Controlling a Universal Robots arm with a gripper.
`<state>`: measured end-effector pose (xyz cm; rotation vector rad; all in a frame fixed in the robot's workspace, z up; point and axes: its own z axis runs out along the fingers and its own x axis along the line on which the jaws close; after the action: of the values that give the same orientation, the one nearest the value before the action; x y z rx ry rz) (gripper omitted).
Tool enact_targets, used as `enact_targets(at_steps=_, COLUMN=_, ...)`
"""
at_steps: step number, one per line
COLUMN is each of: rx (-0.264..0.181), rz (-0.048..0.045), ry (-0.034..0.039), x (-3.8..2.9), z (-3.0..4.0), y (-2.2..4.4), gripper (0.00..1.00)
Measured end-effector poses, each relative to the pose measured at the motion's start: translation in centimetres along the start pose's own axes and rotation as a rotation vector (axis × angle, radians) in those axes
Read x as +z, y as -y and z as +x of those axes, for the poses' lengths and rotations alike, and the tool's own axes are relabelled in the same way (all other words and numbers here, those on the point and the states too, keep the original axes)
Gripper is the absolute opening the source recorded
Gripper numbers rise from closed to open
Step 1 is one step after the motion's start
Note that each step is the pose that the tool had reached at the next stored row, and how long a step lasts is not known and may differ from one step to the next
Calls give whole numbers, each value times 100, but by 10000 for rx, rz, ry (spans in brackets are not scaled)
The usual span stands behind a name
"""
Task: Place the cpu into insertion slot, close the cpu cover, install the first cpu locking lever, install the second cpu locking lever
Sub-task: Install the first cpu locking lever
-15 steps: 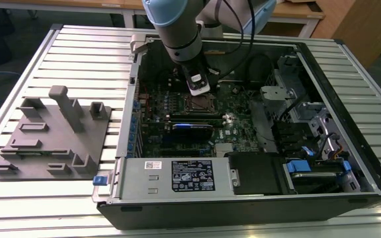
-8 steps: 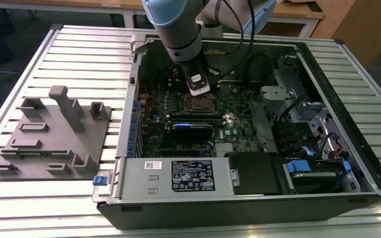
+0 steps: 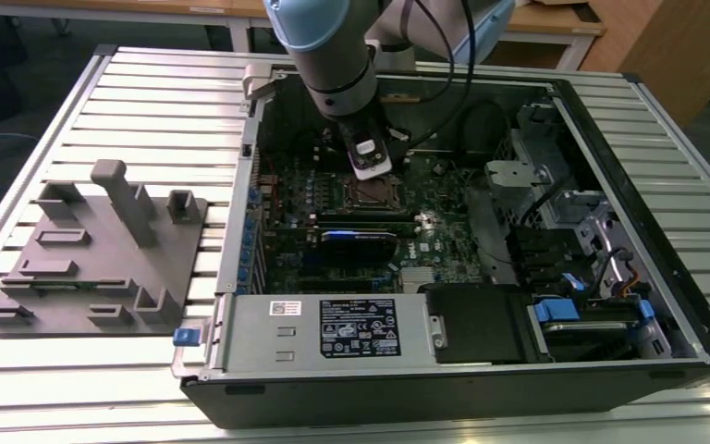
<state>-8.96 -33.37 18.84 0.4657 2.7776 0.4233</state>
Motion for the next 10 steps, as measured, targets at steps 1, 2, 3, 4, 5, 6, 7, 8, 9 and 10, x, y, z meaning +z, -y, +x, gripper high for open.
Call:
enact_targets(at_steps=1, rx=-1, rz=0, ry=0, x=1, z=-4, y=0, gripper=10)
enact_targets(at_steps=2, rx=0, rz=0, ry=0, x=2, z=-7, y=0, gripper=10)
enact_targets(at_steps=3, rx=0, rz=0, ry=1, x=2, z=-9, y=1, gripper=10)
enact_targets(at_steps=4, rx=0, rz=-1, ry=1, x=3, z=-11, y=2, gripper=10)
enact_targets(at_steps=5, rx=1, rz=0, ry=2, x=4, z=-12, y=3, gripper=10)
enact_targets(at_steps=6, rx=1, rz=1, ry=2, x=5, z=-12, y=3, gripper=10)
enact_targets(at_steps=7, rx=0, rz=1, ry=2, x=7, z=-14, y=3, gripper=10)
enact_targets(at_steps=8, rx=-1, rz=-1, ry=4, x=9, z=-14, y=3, gripper=10)
enact_targets(at_steps=9, rx=0, rz=-1, ry=5, x=12, z=-15, y=4, gripper=10)
enact_targets(at_steps=10, rx=-1, rz=-2, ry=6, x=15, z=-16, y=4, gripper=10)
